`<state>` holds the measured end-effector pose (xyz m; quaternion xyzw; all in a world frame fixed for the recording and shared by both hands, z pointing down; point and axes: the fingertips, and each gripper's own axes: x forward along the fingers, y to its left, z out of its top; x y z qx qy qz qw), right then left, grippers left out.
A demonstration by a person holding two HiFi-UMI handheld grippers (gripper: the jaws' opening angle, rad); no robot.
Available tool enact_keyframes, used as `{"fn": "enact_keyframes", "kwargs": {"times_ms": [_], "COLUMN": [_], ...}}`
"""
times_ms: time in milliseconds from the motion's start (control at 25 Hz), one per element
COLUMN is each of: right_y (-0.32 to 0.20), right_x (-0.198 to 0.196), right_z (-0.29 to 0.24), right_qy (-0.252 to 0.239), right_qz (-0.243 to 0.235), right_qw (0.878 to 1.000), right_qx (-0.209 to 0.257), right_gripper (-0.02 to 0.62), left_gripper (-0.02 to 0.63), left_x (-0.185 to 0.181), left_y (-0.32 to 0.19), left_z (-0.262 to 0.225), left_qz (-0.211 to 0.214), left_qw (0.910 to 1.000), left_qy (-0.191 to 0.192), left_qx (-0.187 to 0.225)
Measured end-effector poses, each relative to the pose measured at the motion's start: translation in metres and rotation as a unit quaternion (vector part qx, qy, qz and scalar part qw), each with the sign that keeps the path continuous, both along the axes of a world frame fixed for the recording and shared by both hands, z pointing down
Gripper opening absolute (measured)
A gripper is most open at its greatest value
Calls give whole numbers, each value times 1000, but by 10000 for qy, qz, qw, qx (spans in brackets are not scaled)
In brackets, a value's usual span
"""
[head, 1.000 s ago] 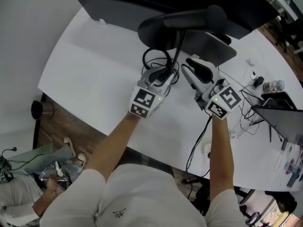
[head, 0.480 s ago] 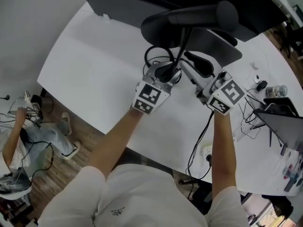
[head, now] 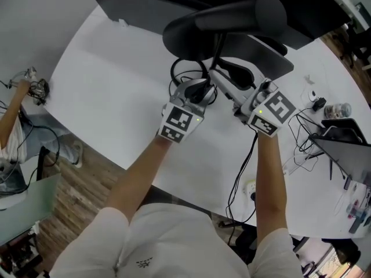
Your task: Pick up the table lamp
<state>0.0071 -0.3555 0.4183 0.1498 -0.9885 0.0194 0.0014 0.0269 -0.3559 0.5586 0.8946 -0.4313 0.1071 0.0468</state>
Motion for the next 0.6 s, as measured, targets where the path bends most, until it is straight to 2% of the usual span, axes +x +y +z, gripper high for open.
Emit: {"fn": "enact_keyframes", "kwargs": {"times_ms": [600], "right_y": [1], "right_x": [-10], "right_z": [4], "right_qy": [7], "right_qz": [-229], "right_qw": [9997], "right_qx": [-59], "right_gripper": [95], "left_gripper": [51], "left_x": [6], "left_y": [-3], "left_z": [31], "left_qz": [204], "left_qw": [9994], "left_qy": [-96], "left_qx": [-275]}}
